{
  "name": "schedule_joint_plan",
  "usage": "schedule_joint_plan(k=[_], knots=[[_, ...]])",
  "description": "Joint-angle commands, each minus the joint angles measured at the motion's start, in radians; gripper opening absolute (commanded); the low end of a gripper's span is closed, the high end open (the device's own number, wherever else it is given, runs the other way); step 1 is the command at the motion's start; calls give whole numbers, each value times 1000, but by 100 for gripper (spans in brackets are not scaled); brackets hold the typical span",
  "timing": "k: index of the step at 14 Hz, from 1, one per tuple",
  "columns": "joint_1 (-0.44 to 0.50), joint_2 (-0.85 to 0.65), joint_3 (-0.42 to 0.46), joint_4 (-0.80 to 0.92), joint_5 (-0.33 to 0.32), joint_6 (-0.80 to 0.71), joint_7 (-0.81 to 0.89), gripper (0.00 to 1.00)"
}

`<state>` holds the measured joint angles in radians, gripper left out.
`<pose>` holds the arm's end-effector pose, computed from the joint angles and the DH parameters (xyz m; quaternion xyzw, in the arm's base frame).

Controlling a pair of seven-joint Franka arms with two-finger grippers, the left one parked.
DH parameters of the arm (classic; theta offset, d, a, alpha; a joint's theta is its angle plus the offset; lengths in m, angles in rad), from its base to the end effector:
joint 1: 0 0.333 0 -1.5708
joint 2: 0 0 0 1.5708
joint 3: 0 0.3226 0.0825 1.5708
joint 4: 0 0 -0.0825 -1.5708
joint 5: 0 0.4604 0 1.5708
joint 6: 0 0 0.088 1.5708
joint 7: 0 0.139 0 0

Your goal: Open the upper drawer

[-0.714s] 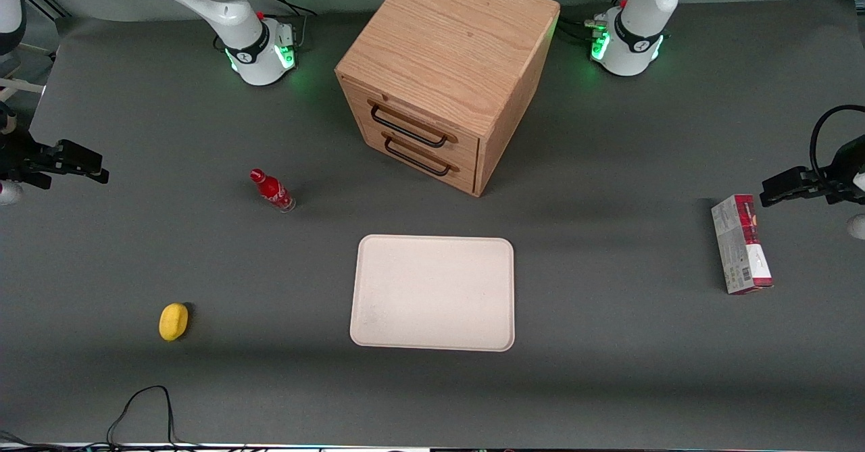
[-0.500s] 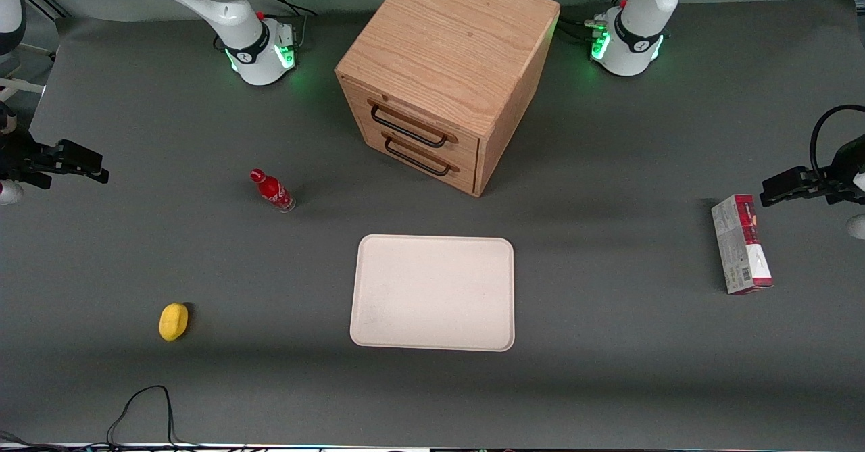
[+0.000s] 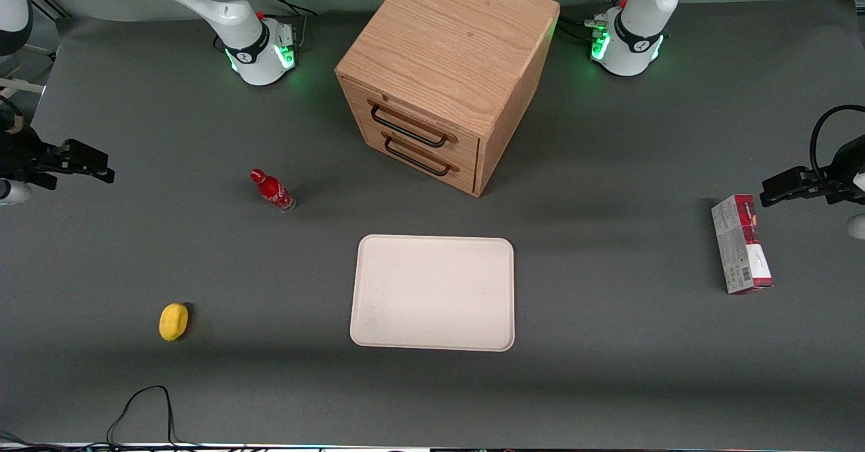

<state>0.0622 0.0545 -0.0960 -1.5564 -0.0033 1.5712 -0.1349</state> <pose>0.6453 -0.0209 0.5724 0.9985 0.0506 -0.0200 0.0026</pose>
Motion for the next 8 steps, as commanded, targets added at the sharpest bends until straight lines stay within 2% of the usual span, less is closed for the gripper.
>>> schedule_joint_plan(k=[1, 8], knots=[[88, 16, 1, 32, 14, -11, 23, 100], [419, 87, 1, 62, 14, 3, 21, 100]])
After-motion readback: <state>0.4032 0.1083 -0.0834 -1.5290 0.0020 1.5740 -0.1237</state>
